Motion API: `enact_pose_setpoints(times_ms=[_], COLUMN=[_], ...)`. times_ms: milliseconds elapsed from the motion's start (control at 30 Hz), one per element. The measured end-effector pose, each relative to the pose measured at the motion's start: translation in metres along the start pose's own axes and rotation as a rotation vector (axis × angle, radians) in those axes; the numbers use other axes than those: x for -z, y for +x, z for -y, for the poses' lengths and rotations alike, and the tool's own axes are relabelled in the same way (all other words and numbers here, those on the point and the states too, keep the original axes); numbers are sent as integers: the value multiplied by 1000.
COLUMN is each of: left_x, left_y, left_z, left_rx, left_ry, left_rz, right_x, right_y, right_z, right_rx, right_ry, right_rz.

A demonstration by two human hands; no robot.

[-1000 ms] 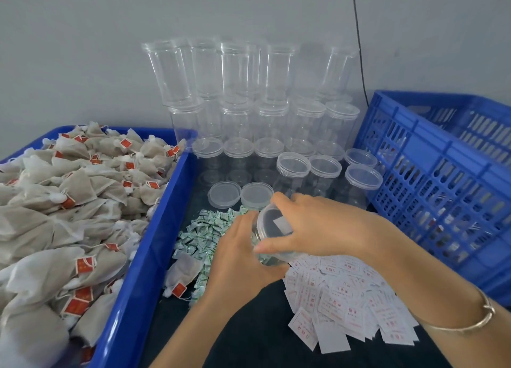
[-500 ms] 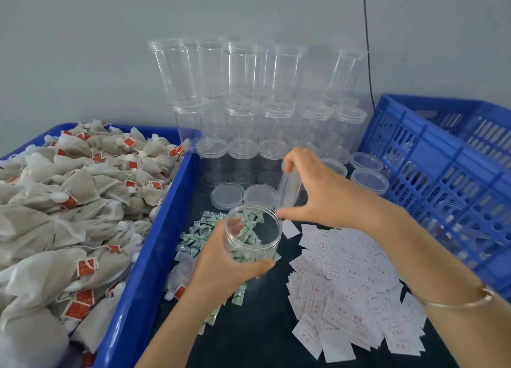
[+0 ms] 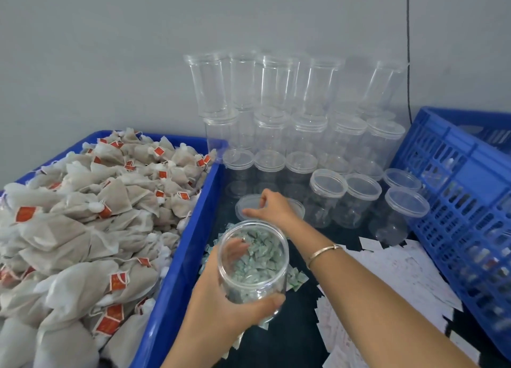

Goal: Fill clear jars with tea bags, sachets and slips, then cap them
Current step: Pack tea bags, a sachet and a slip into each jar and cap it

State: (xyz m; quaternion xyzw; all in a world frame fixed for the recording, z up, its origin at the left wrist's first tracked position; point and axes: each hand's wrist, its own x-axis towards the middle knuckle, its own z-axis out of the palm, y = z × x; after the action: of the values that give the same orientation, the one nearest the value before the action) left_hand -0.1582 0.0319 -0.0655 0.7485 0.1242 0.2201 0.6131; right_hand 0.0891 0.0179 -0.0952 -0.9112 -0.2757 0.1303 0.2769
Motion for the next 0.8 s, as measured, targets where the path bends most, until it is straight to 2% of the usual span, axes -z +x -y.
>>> enact_pose_setpoints(times_ms=[100,267,333,400,433,500,600,633,700,733,800], left_x=[5,5,4,3,2,0,-1,-2,-5,-8,-14], left_y=[3,4,4,5,5,7,9,11,13,14,14], left_z=[1,5,4,2,0,-4,-11,-13,-19,-22,-27], left_rx=[-8,-1,-3,10,18,47,67,58,47,49,61], left_ry=[-12,-17,-17,-1,5,-22,-54,-41,20,46,54], left_rz=[-5,-3,-11,-29,-40,-66,-132,-145,-135,-123,-75], right_x=[-14,-13,-3,8,13,19,31,36,45,45,39], right_y=[11,8,-4,-26,-42,-79,-135,-150,-175,-184,-194], right_z=[4,7,9,5,0,-12,-32,-37,-38,-35,-25], right_rx=[-32,29,79,134,142,149,193,237,356,413,464], right_ry=[-111,-225,-125,150,327,619,877,896,785,700,641], right_rz=[34,9,-92,-204,-207,-129,110,231,427,442,327])
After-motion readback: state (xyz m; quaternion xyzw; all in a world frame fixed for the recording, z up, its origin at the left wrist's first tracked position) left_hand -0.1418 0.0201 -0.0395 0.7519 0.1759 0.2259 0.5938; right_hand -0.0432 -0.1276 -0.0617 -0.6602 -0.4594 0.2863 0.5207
